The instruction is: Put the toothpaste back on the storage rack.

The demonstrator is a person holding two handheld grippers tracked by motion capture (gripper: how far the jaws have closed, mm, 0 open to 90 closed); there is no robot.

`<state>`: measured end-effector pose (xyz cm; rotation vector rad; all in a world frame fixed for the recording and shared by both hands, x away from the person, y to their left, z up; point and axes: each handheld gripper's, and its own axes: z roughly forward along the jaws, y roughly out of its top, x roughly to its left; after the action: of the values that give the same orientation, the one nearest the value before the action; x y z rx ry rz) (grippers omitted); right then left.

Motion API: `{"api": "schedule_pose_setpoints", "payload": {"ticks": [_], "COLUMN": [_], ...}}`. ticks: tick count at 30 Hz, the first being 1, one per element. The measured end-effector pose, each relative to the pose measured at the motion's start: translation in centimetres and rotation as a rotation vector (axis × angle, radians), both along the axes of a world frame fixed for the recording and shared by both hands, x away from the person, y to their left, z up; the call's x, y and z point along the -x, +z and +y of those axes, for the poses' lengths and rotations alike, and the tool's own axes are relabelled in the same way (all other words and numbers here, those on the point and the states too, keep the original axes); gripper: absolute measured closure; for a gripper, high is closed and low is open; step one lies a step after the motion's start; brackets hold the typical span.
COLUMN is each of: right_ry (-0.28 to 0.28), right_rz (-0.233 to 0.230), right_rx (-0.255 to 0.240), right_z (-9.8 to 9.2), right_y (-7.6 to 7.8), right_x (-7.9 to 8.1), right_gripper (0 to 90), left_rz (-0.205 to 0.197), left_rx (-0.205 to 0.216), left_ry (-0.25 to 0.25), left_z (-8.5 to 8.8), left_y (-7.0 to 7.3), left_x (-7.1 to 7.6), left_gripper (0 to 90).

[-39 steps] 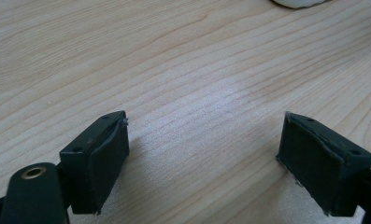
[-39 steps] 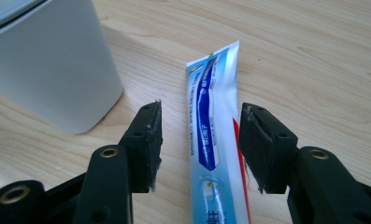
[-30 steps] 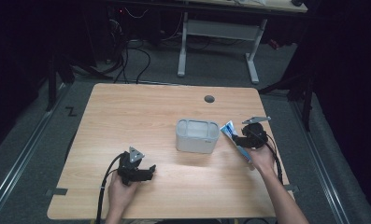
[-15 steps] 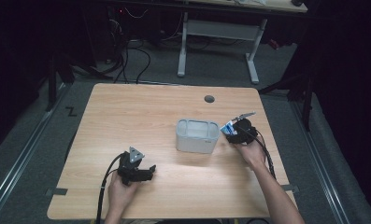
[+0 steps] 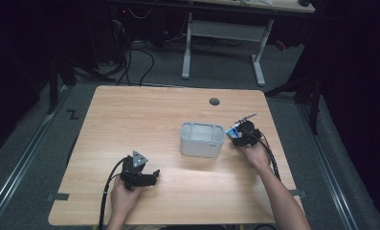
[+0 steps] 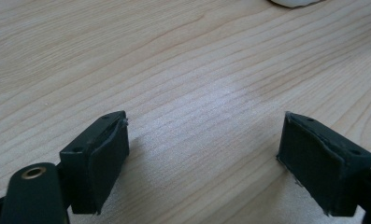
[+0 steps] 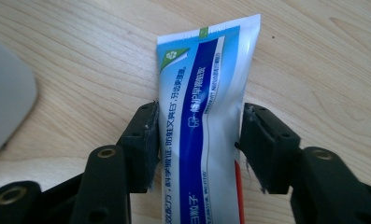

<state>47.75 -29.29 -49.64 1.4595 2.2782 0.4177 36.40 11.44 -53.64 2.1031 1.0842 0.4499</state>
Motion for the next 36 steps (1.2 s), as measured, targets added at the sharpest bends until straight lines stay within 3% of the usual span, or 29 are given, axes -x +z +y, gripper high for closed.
{"api": "schedule_pose_setpoints", "payload": {"ticks": [2, 8, 12, 16, 28, 30, 36], "right_ry": [-0.001, -0.019, -0.009, 0.000, 0.001, 0.013, 0.041], "right_rz": [0.009, 0.022, 0.029, 0.068, 0.052, 0.040, 0.010], "right_rx": [0.021, -0.022, 0.001, 0.035, -0.069, -0.115, -0.162], "right_z": [-0.1, -0.9, -0.9, -0.6, -1.8, -2.2, -2.7], "right_y": [-0.2, -0.2, -0.1, 0.3, 1.7, 2.6, 4.2], "right_x": [-0.2, -0.5, -0.6, -1.1, -0.6, 0.0, 1.0], "right_gripper": [54.2, 60.5, 63.7, 66.8, 70.9, 70.8, 71.6], "left_rz": [0.000, 0.000, 0.001, 0.001, 0.000, 0.000, 0.000], "left_rx": [0.000, 0.001, 0.001, 0.001, 0.001, 0.001, 0.000], "left_ry": [0.000, 0.000, 0.000, 0.000, 0.000, 0.000, 0.001], "left_z": [0.0, 0.0, 0.0, 0.0, 0.0, 0.0, 0.0], "left_y": [0.0, 0.0, 0.0, 0.0, 0.0, 0.0, 0.0], "left_x": [0.0, 0.0, 0.0, 0.0, 0.0, 0.0, 0.0], "left_gripper": [16.4, 16.4, 16.5, 16.5, 16.5, 16.5, 16.5]}}
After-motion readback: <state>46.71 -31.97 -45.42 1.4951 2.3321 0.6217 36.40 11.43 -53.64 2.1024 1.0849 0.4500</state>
